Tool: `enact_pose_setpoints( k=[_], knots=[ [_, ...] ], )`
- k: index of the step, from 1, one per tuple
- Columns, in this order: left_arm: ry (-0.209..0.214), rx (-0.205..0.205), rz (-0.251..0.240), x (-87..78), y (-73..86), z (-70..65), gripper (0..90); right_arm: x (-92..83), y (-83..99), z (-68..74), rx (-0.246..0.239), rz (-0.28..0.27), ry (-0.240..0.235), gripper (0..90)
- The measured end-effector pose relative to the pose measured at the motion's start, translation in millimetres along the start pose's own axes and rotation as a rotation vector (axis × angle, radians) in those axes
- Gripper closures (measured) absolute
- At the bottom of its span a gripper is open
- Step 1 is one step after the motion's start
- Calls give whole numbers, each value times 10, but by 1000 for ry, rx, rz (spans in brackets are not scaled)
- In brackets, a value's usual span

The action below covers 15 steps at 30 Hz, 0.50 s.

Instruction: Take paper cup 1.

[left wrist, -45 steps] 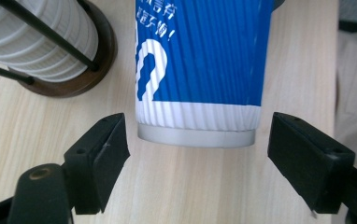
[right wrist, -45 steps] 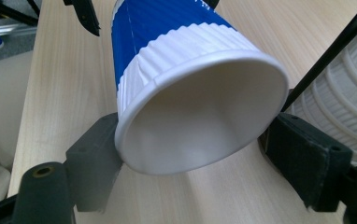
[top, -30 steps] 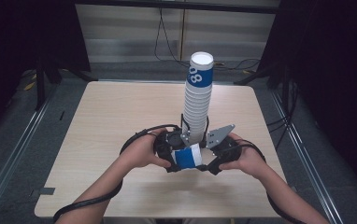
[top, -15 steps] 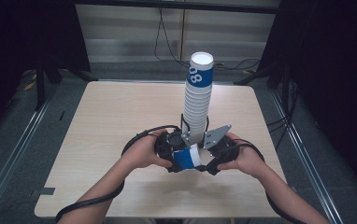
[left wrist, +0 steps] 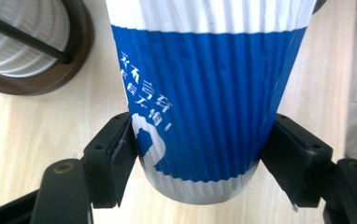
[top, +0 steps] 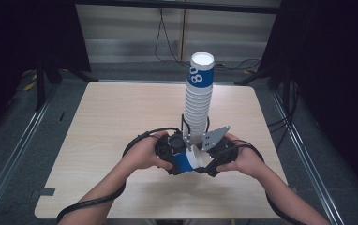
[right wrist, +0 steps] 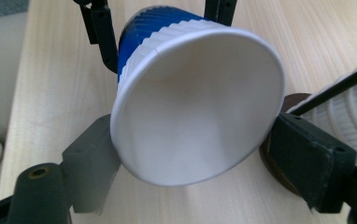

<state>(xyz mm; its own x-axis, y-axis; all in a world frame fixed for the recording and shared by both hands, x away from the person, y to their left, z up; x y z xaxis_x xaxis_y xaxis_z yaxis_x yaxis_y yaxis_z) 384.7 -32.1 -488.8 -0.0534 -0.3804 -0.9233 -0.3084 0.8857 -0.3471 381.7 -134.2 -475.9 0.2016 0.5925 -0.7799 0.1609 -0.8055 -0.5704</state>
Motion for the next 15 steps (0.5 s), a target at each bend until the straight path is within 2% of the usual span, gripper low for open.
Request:
enact_pose_setpoints(
  k=[2, 5, 8, 10, 13, 15],
  knots=[
    [40, -9, -39, -12, 10, -18, 293, -22, -14, 8, 7, -25, -2, 160],
    [53, 8, -79, -35, 23, -20, 292, -48, -44, 22, 43, -85, -7, 125],
    [69, -1, -138, -55, 22, -22, 292, -78, -51, 30, 83, -127, -10, 113],
    [75, -1, -149, -66, 36, -13, 292, -100, -52, 26, 117, -161, -13, 109],
    [68, -9, -163, -54, 50, 14, 291, -128, -61, 28, 131, -188, -21, 110],
    [81, -8, -173, -48, 46, 4, 292, -134, -85, 31, 142, -205, -32, 110]
  ],
)
Point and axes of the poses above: each handheld gripper's, and its own axes: x roughly forward along the jaws, y roughly out of its underside, z roughly to its left, the point moved 9 cm from there along x, roughly forward along the jaws, and after that the axes turned 15 degrees about -x, right-handed, at the moved point
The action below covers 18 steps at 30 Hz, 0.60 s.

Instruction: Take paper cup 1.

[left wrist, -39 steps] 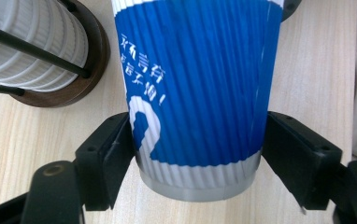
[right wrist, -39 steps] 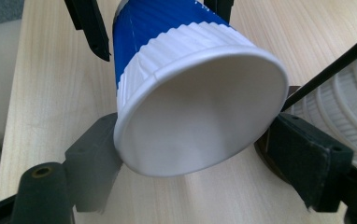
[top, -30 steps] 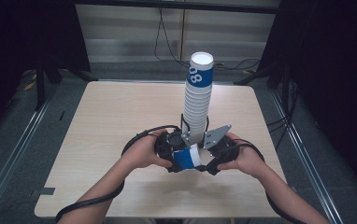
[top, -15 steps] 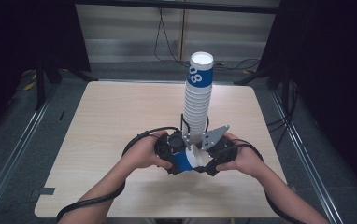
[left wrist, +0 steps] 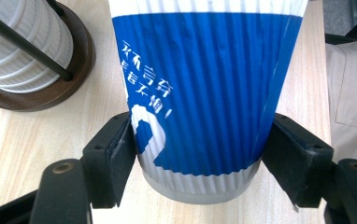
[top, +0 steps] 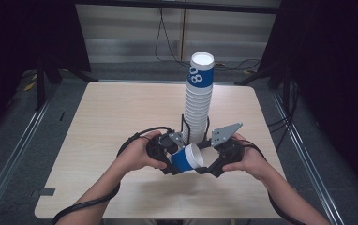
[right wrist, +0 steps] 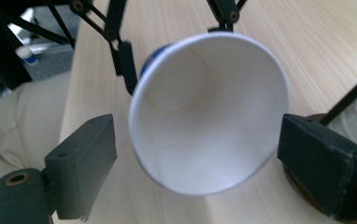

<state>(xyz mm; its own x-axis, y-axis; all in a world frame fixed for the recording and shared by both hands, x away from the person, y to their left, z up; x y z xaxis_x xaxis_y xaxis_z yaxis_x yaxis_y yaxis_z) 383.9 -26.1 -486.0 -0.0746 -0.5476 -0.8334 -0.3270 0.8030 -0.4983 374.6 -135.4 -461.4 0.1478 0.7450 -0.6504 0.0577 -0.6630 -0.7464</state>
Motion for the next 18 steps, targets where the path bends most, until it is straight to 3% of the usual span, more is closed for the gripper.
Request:
enact_pose_setpoints(
  k=[6, 11, 18],
  knots=[
    [-5, 7, -9, 20, -10, 19, 290, 34, -12, -10, 19, -4, -11, 108],
    [7, -11, -11, 16, 7, 27, 290, 32, 16, -45, 21, 8, 15, 110],
    [18, 4, -40, 10, -38, -15, 291, 17, 4, -84, 40, -10, 36, 100]
  ],
)
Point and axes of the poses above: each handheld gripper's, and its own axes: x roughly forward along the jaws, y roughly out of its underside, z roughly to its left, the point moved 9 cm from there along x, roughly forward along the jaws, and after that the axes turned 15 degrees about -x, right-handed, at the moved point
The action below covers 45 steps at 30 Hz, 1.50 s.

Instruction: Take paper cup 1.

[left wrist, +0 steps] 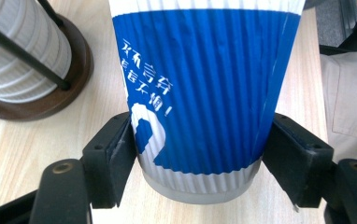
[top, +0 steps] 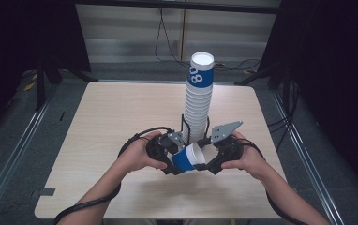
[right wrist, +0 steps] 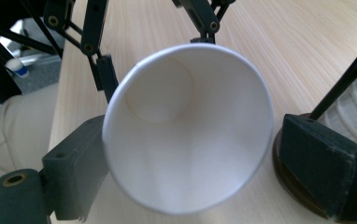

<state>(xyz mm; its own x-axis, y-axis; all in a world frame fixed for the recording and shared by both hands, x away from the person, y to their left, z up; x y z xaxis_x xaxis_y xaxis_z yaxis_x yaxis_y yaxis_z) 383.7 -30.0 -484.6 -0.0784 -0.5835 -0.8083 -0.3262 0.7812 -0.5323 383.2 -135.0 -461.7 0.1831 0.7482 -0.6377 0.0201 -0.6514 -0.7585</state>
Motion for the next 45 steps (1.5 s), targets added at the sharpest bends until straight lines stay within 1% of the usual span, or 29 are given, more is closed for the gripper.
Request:
enact_pose_setpoints(
  k=[1, 2, 5, 8, 9, 10, 12, 13, 14, 15, 16, 19, 22, 23, 24, 26, 28, 29, 30, 31, 33, 34, 35, 36, 38, 39, 42, 43, 45],
  knots=[
    [6, 10, 3, -10, -7, -3, 291, 5, 0, -1, -3, -1, -1, 99],
    [11, 0, -12, -3, -17, -14, 291, 12, 0, 4, 1, -1, -6, 100],
    [18, 8, -23, -5, -35, -29, 291, 43, -6, 24, -6, -11, -21, 107],
    [10, 4, -26, 6, -29, -8, 293, 53, -8, 21, -18, -22, -19, 141],
    [0, -2, -39, 8, -36, 3, 293, 54, 0, 20, -12, -16, -21, 146],
    [-2, -1, -40, 8, -37, 7, 292, 52, 10, 12, -7, -8, -15, 150],
    [-8, 4, -36, 15, -32, 6, 289, 43, 23, 14, 0, -1, -23, 155],
    [-22, -15, -23, 18, -19, 21, 286, 38, 27, 16, 3, 5, -23, 156],
    [-39, -34, -19, 28, -2, 46, 259, 27, 37, 6, 11, 14, -16, 156],
    [-53, -49, -18, 31, 12, 67, 221, 11, 41, -2, 21, 15, -15, 157],
    [-58, -59, -27, 33, 36, 93, 209, -6, 46, -10, 27, 18, -13, 159],
    [-73, -66, -51, 30, 95, 130, 224, -75, 113, -59, 50, 66, 11, 160],
    [-80, -71, -56, 39, 152, 134, 223, -112, 184, -80, 60, 101, 23, 161],
    [-83, -76, -61, 47, 169, 133, 223, -121, 214, -78, 62, 125, 21, 161],
    [-86, -81, -62, 54, 187, 136, 223, -129, 235, -82, 52, 137, 25, 161],
    [-91, -92, -64, 64, 218, 146, 222, -148, 269, -75, 73, 153, 24, 161],
    [-98, -100, -70, 75, 250, 169, 219, -175, 313, -81, 68, 179, 32, 161],
    [-98, -113, -69, 82, 267, 173, 219, -189, 338, -85, 70, 193, 33, 160],
    [-103, -112, -69, 85, 282, 184, 217, -203, 350, -74, 82, 199, 28, 160],
    [-107, -116, -75, 91, 293, 192, 215, -210, 362, -77, 82, 202, 26, 159],
    [-102, -133, -85, 104, 318, 197, 211, -233, 407, -83, 94, 242, 32, 158],
    [-100, -138, -90, 111, 330, 198, 211, -240, 430, -87, 79, 260, 30, 158],
    [-102, -141, -87, 117, 348, 202, 211, -238, 437, -78, 81, 261, 20, 157],
    [-105, -151, -94, 126, 358, 202, 212, -248, 457, -79, 88, 283, 18, 157],
    [-110, -147, -88, 132, 381, 214, 211, -253, 486, -83, 70, 312, 15, 156],
    [-110, -151, -94, 139, 389, 217, 211, -248, 494, -86, 67, 315, 11, 155],
    [-108, -159, -104, 143, 411, 229, 212, -251, 528, -97, 58, 348, 3, 153],
    [-107, -167, -105, 143, 419, 231, 211, -252, 531, -93, 64, 355, 2, 151],
    [-105, -173, -106, 147, 428, 236, 211, -248, 542, -106, 60, 369, 9, 147]
  ],
)
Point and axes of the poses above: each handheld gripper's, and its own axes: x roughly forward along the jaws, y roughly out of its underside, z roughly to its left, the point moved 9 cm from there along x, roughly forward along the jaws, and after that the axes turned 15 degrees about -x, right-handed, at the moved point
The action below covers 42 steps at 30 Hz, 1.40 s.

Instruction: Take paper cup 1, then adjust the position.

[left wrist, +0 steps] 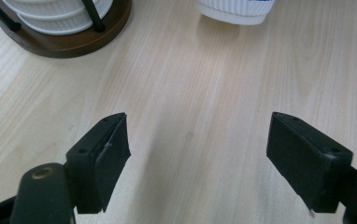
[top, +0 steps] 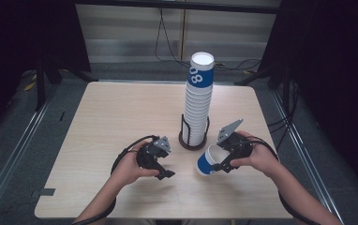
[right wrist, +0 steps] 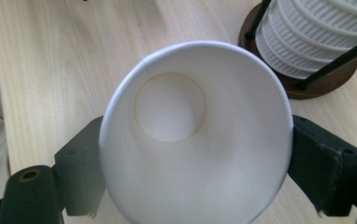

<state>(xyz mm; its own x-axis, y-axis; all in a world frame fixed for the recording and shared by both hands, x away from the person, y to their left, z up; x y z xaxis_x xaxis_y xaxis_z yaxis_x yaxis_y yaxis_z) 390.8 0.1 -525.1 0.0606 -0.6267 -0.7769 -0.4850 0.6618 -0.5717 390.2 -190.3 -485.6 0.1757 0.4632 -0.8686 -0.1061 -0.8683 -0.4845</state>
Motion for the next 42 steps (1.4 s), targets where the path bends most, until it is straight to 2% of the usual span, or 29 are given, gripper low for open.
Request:
enact_pose_setpoints(
  k=[2, 5, 8, 16, 22, 26, 29, 31, 32, 42],
  knots=[
    [0, 0, -2, 2, 1, 1, 211, 18, 9, -19, -18, 2, 16, 143],
    [4, 1, -12, 12, -10, -8, 210, 56, 55, -10, -12, 28, 11, 135],
    [1, 2, -10, 8, -16, -6, 210, 66, 45, -21, -5, 11, 13, 135],
    [5, -1, -8, 2, -5, -10, 210, 130, -15, -44, -47, 5, 39, 128],
    [8, -1, -7, -14, 0, -1, 209, 172, -17, -10, -38, 6, 26, 124],
    [17, -5, -22, -30, -22, -7, 207, 149, -38, -13, -36, -24, 40, 125],
    [18, -4, -19, -18, -8, 0, 207, 139, -28, -11, -45, -27, 35, 125],
    [16, -5, -18, -15, -1, 12, 207, 134, -21, -10, -28, -29, 40, 125],
    [13, -8, -17, -16, 2, 16, 207, 136, -19, -16, -39, -32, 40, 124],
    [20, -22, -13, -31, 23, 11, 204, 118, 76, 27, -22, -37, 28, 125]
  ],
)
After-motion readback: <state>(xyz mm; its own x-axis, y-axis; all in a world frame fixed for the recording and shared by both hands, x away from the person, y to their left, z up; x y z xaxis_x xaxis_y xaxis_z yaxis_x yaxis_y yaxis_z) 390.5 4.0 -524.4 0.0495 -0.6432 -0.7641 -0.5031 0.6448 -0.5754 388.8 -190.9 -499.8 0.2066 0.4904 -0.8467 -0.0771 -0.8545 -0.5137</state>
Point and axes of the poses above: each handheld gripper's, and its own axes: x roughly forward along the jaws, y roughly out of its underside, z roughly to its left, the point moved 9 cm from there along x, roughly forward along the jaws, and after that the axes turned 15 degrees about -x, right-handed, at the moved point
